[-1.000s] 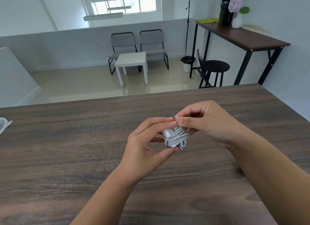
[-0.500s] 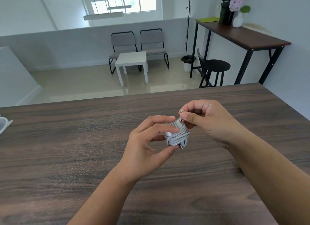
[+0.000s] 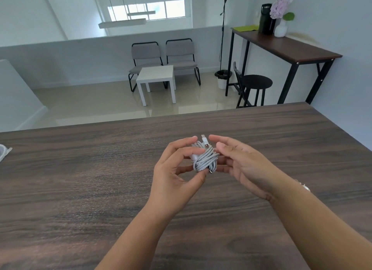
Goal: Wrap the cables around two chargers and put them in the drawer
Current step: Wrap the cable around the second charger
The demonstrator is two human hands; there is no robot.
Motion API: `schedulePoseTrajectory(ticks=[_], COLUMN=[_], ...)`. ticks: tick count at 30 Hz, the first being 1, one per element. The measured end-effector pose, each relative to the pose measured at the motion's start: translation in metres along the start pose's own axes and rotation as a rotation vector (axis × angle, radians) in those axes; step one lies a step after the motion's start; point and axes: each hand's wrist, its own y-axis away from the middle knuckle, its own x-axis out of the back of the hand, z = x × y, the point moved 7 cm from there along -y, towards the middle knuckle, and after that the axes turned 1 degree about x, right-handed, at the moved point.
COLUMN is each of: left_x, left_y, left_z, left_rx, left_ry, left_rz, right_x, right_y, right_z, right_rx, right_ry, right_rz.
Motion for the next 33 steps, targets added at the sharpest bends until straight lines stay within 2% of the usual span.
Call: schedulePoseTrajectory(ticks=[3,7,10,13,15,20,25,33], left_x=[-0.003,-0.009,-0.019,-0.032,-0.044,-0.073,-0.093,-0.109], left_y=[0.003,0.005,0.009,0.017,0.024,0.043,0.061,0.074], left_z=[-0.001,-0.009,-0.026,-0.051,-0.067,-0.092,-0.109,-0.119], left_rx=[0.007,0.089,0.299,0.493,0.605,0.769,0.874,0.909], left_ry=[0.002,0.067,0.357,0.611,0.694,0.687,0.579,0.457], left_rz=[-0.019,-0.029,-0.053,0.047,0.102,0.089,-0.02,-0.076], right_x=[-0.003,0.003,0.01,0.018,0.026,0.045,0.063,0.079], right_y=[0.007,0.009,0.009,0.007,0.006,0.01,0.021,0.033], right_z=[0.002,0.006,0.014,0.03,0.046,0.083,0.113,0.126], right_rx=[0.026,0.079,0.09,0.077,0.052,-0.008,-0.085,-0.088], right_ry=[-0.015,-0.078,-0.148,-0.22,-0.248,-0.215,-0.08,0.148], right_rz=[-0.057,-0.04,-0.003,0.09,0.184,0.321,0.416,0.498])
